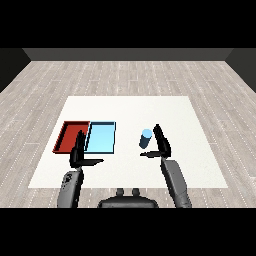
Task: Pick the blue can and put it in the blue box
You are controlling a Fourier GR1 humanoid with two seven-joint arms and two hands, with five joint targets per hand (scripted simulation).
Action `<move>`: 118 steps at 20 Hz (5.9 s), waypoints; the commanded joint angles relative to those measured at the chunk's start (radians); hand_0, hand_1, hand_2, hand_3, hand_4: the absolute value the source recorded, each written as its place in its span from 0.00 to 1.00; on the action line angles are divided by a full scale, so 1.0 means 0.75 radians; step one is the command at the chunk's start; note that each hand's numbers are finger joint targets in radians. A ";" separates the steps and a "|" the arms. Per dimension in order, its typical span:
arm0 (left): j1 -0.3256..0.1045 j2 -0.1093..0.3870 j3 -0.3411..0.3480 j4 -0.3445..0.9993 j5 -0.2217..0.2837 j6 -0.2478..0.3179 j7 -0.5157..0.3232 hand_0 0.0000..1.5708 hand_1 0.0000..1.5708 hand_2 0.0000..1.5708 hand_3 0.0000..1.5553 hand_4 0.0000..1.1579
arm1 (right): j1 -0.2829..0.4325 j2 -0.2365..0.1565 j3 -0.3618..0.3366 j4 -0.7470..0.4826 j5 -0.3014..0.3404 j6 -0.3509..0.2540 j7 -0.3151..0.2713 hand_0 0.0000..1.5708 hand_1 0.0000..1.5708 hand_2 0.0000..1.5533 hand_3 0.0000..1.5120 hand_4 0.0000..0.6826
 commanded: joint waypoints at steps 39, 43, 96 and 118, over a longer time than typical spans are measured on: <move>0.080 -0.040 -0.041 -0.055 -0.101 0.069 -0.072 0.00 0.00 0.00 0.00 0.00 | -0.505 0.003 -0.186 0.944 -0.176 -0.077 -0.214 0.00 0.00 0.00 0.00 0.00; 0.039 -0.004 0.015 -0.053 -0.055 0.051 -0.030 0.00 0.00 0.00 0.00 0.00 | -0.468 -0.010 -0.208 0.889 -0.162 -0.043 -0.161 0.00 0.00 0.00 0.00 0.00; -0.023 -0.055 -0.120 -0.062 -0.057 -0.011 0.070 0.00 0.00 0.00 0.00 0.00 | -0.652 0.004 0.159 0.759 -0.243 -0.495 -0.181 0.92 0.92 0.95 0.91 0.78; -0.169 -0.058 -0.384 0.086 0.058 0.124 0.084 0.00 0.00 0.00 0.00 0.00 | -0.250 -0.059 0.163 0.132 -0.068 -0.312 0.029 0.92 0.92 0.95 0.91 0.81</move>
